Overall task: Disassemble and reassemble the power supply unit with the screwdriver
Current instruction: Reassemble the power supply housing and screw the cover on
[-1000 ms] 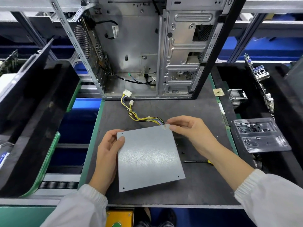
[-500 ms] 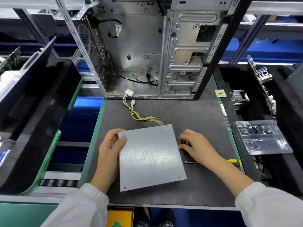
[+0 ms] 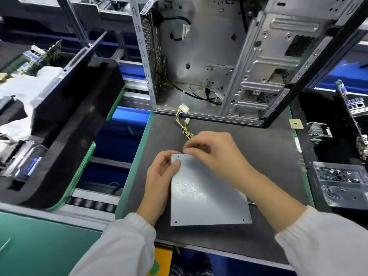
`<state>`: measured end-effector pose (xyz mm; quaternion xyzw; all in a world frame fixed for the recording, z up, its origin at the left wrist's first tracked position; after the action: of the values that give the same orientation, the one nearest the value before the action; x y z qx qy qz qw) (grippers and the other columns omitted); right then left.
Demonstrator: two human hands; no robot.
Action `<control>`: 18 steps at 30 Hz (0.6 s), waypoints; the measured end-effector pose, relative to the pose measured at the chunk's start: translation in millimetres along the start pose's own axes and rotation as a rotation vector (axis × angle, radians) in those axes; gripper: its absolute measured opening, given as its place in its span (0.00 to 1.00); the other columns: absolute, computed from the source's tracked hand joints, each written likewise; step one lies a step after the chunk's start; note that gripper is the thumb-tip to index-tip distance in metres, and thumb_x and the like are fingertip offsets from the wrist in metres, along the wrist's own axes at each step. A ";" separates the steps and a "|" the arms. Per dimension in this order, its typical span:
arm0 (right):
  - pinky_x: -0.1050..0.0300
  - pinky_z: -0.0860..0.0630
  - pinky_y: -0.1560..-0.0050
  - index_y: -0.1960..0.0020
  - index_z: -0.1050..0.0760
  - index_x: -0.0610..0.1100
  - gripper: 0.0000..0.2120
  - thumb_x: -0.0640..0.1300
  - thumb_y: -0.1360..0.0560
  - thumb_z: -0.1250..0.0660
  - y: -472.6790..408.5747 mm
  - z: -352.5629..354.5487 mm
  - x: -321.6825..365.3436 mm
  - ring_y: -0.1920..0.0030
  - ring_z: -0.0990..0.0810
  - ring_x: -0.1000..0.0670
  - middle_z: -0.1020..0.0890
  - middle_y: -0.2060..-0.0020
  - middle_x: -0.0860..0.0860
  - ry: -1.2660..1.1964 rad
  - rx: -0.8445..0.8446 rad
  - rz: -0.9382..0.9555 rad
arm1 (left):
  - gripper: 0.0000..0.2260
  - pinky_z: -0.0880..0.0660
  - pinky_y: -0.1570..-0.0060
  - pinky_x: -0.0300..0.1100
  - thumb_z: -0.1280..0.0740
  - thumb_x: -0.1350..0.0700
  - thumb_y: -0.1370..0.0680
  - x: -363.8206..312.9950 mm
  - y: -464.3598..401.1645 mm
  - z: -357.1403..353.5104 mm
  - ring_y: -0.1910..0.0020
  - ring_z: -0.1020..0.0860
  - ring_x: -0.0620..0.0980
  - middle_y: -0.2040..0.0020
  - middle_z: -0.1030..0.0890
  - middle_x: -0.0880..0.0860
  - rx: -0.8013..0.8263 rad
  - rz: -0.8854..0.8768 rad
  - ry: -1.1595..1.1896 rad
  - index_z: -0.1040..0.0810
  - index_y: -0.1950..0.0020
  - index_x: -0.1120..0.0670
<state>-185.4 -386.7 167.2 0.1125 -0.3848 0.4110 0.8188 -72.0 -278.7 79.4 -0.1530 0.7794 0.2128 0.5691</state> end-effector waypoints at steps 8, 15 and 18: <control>0.51 0.25 0.58 0.57 0.17 0.47 0.03 0.43 0.27 0.30 -7.6 -39.5 -13.4 0.61 0.28 0.58 0.22 0.59 0.55 0.140 -0.087 0.048 | 0.13 0.27 0.43 0.55 0.29 0.49 0.27 3.8 -2.4 3.4 0.48 0.22 0.54 0.48 0.20 0.62 0.005 0.007 0.043 0.21 0.46 0.53; 0.48 0.25 0.62 0.57 0.18 0.42 0.02 0.38 0.26 0.30 -2.6 -41.3 -14.5 0.61 0.26 0.54 0.22 0.60 0.51 0.179 -0.155 0.136 | 0.13 0.28 0.42 0.54 0.29 0.51 0.27 7.9 -3.5 5.3 0.47 0.22 0.53 0.48 0.20 0.59 0.027 -0.002 0.063 0.22 0.45 0.54; 0.48 0.25 0.64 0.58 0.19 0.40 0.02 0.37 0.27 0.30 -1.5 -42.7 -14.4 0.60 0.24 0.49 0.21 0.61 0.49 0.252 -0.162 0.193 | 0.13 0.27 0.43 0.53 0.29 0.52 0.27 9.2 -3.5 5.2 0.47 0.22 0.53 0.48 0.20 0.57 0.033 -0.010 0.076 0.22 0.44 0.54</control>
<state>-166.5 -374.7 128.0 -0.0437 -0.3200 0.4664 0.8235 -68.8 -279.1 68.7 -0.1556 0.8030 0.1911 0.5426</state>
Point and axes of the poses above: each hand's wrist, its own y-axis away from the middle knuckle, its own z-axis out of the back of the hand, x = y × z, the point moved 1 cm from there along -y, towards the middle knuckle
